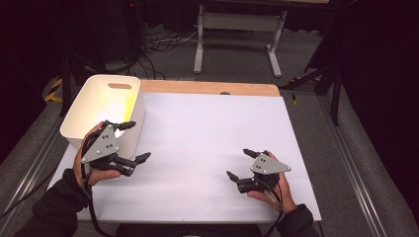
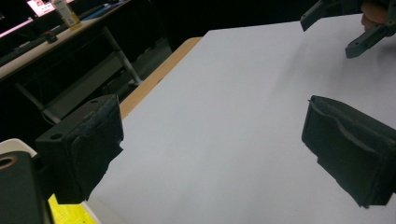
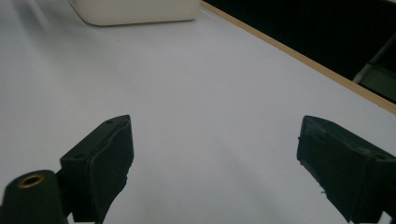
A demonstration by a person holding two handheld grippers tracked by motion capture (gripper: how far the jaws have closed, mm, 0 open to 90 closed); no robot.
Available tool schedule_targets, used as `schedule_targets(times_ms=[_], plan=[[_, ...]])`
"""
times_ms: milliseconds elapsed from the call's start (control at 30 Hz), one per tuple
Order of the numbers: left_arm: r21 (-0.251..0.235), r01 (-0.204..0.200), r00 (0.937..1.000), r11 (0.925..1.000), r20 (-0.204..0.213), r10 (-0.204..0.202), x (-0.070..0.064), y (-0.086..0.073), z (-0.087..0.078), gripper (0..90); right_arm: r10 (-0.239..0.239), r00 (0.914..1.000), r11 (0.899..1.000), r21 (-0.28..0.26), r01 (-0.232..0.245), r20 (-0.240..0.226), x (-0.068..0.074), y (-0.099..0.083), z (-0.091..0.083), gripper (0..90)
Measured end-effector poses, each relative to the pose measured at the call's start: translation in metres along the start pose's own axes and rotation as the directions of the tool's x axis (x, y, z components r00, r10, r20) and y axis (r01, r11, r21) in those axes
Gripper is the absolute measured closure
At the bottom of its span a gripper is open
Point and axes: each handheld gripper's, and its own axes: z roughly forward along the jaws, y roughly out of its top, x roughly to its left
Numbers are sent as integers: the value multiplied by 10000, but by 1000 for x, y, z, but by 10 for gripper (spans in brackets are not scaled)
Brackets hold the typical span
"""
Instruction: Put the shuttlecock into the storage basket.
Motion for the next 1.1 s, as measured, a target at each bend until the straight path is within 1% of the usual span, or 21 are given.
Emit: schedule_targets(times_ms=[133, 300, 333, 400, 500, 533, 600, 733, 767, 867, 1000, 1067, 1100], plan=[[17, -35, 10000, 10000, 52, 35, -4, -2, 1, 61, -36, 10000, 10000, 2, 36, 0, 1, 0, 0, 121], [115, -24, 9999, 9999, 127, 23, -11, -11, 4, 61, -52, 10000, 10000, -1, 52, 39, 2, 0, -1, 121], [183, -96, 9999, 9998, 132, 94, -12, -12, 5, 61, -56, 10000, 10000, 4, 56, 41, 2, 0, -1, 122], [194, -50, 9998, 9998, 187, 46, -14, -14, 5, 61, -77, 10000, 10000, 19, 77, 47, 3, 0, -1, 121], [307, -167, 9998, 9994, 135, 163, -18, -20, 7, 62, -103, 9999, 9999, 15, 103, 65, 3, 0, -1, 121], [334, -160, 9998, 9993, 124, 156, -19, -22, 7, 62, -115, 9999, 9999, 26, 115, 67, 4, 0, -2, 121], [347, -23, 9998, 9994, 210, 16, -21, -27, 9, 63, -127, 9999, 9999, 20, 127, 83, 5, 0, -2, 120], [508, -80, 9998, 9987, 200, 70, -24, -34, 11, 63, -160, 9998, 9999, 34, 159, 98, 5, 0, -2, 118], [515, -39, 9997, 9987, 234, 26, -24, -36, 11, 63, -176, 9998, 9998, 39, 175, 99, 6, 0, -2, 118], [542, 42, 9998, 9985, 213, -53, -26, -44, 11, 64, -205, 9997, 9998, 60, 204, 106, 7, 0, -1, 117], [579, 26, 10000, 9983, 77, -30, -31, -57, 11, 64, -251, 9996, 9996, 86, 250, 124, 9, -1, -1, 117], [543, 142, 9999, 9984, 42, -144, -34, -64, 10, 66, -268, 9995, 9996, 87, 267, 149, 10, -1, -1, 116], [578, 101, 9999, 9983, 1, -101, -34, -67, 10, 66, -281, 9995, 9996, 92, 280, 155, 10, -1, -1, 116]])
